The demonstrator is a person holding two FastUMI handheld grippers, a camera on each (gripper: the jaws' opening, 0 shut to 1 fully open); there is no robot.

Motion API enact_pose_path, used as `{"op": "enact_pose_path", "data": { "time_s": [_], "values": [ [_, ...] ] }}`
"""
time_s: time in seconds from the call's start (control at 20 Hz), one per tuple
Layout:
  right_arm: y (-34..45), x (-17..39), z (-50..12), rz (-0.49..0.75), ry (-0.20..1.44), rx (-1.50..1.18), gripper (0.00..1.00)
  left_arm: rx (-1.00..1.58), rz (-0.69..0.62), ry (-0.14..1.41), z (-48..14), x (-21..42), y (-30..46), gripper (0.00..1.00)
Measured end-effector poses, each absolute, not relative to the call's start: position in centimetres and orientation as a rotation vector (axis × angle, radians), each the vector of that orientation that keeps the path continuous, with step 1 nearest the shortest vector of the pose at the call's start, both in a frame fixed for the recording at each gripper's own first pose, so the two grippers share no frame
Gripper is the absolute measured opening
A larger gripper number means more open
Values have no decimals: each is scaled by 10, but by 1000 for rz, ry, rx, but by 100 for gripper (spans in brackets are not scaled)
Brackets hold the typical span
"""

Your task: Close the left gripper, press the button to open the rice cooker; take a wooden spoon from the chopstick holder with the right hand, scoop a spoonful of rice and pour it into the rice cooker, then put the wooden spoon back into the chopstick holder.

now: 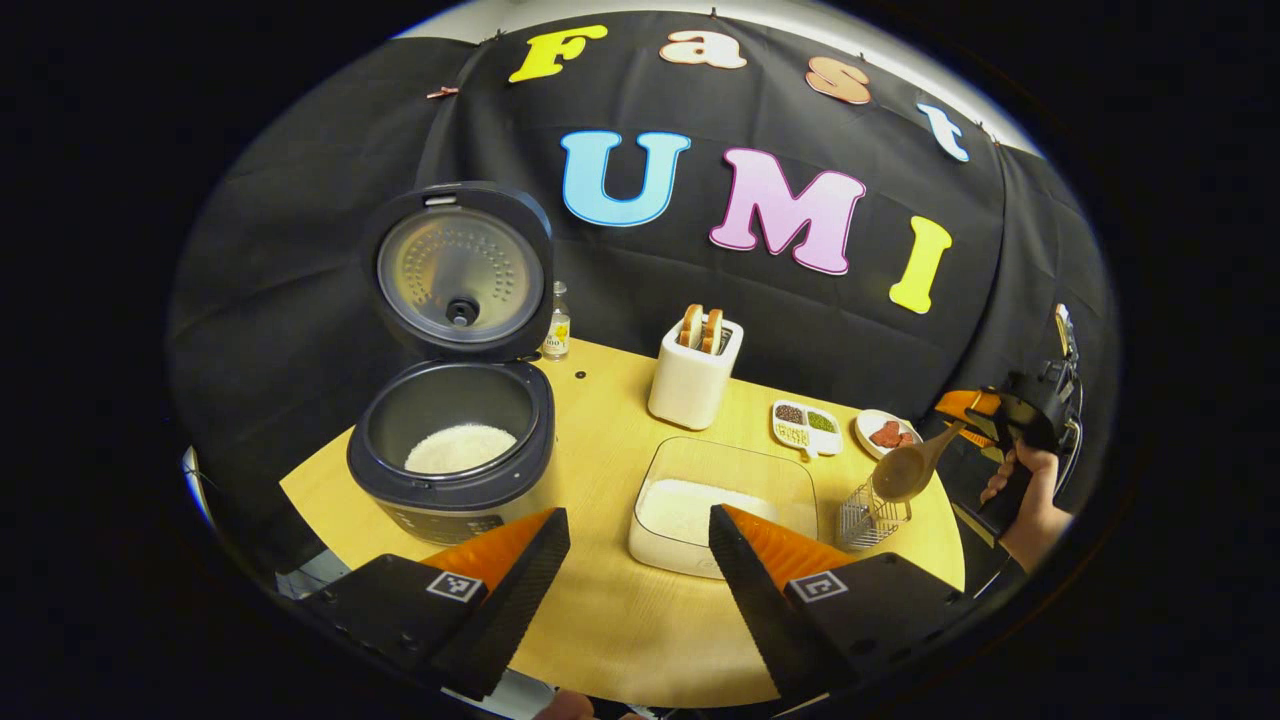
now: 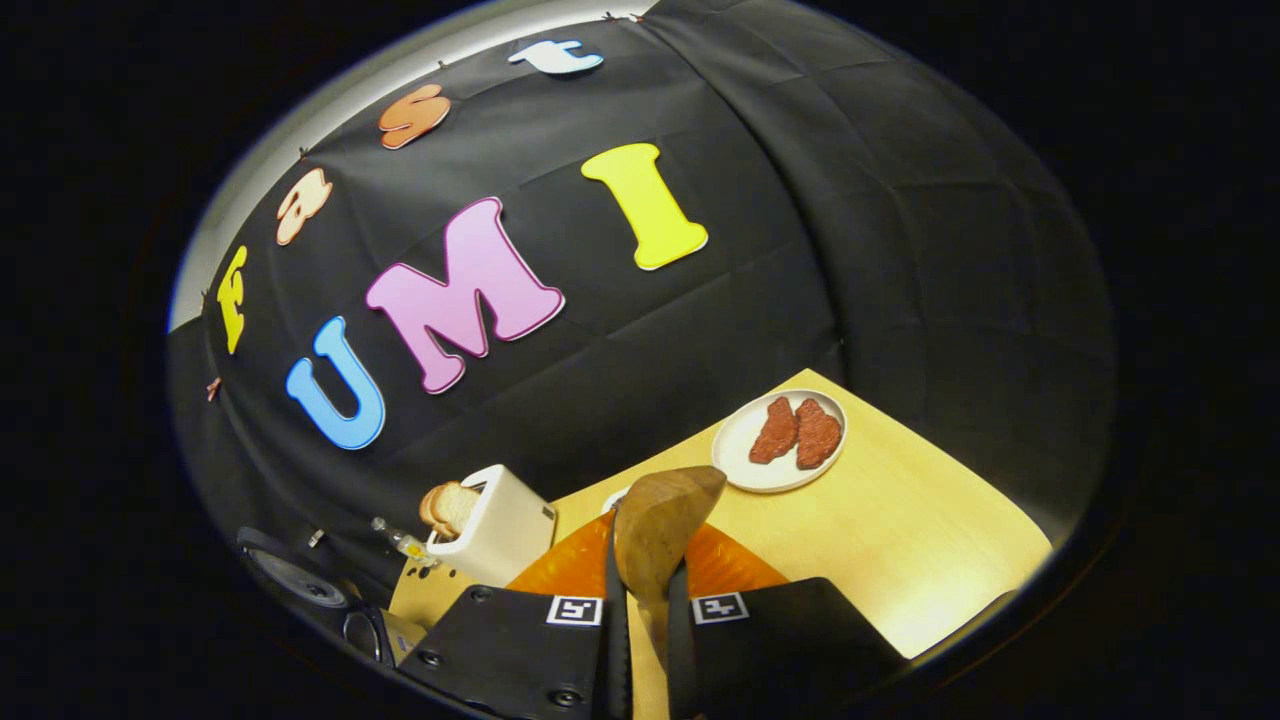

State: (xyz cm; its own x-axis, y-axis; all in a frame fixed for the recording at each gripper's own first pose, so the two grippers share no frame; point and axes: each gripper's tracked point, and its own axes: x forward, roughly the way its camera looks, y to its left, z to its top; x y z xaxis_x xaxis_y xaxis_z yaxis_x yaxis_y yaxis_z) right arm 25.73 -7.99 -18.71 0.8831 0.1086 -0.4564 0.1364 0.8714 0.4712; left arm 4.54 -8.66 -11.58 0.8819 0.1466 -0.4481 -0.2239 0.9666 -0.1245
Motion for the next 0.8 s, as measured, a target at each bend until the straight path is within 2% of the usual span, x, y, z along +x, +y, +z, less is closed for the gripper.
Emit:
{"op": "enact_pose_path", "data": {
  "time_s": [0.05,0.1,0.4,0.65,0.8],
  "values": [
    [-69,254,-184,4,491,496,13,-182,187,450,-114,43,-84,95],
    [-58,252,-180,24,487,471,18,-188,182,441,-112,42,-80,95],
    [23,233,-166,128,480,436,18,-201,162,415,-111,30,-39,95],
    [84,210,-199,248,539,315,18,-255,180,422,-124,10,7,95],
    [102,196,-232,259,602,243,18,-306,189,458,-147,-1,26,95]
  ]
}}
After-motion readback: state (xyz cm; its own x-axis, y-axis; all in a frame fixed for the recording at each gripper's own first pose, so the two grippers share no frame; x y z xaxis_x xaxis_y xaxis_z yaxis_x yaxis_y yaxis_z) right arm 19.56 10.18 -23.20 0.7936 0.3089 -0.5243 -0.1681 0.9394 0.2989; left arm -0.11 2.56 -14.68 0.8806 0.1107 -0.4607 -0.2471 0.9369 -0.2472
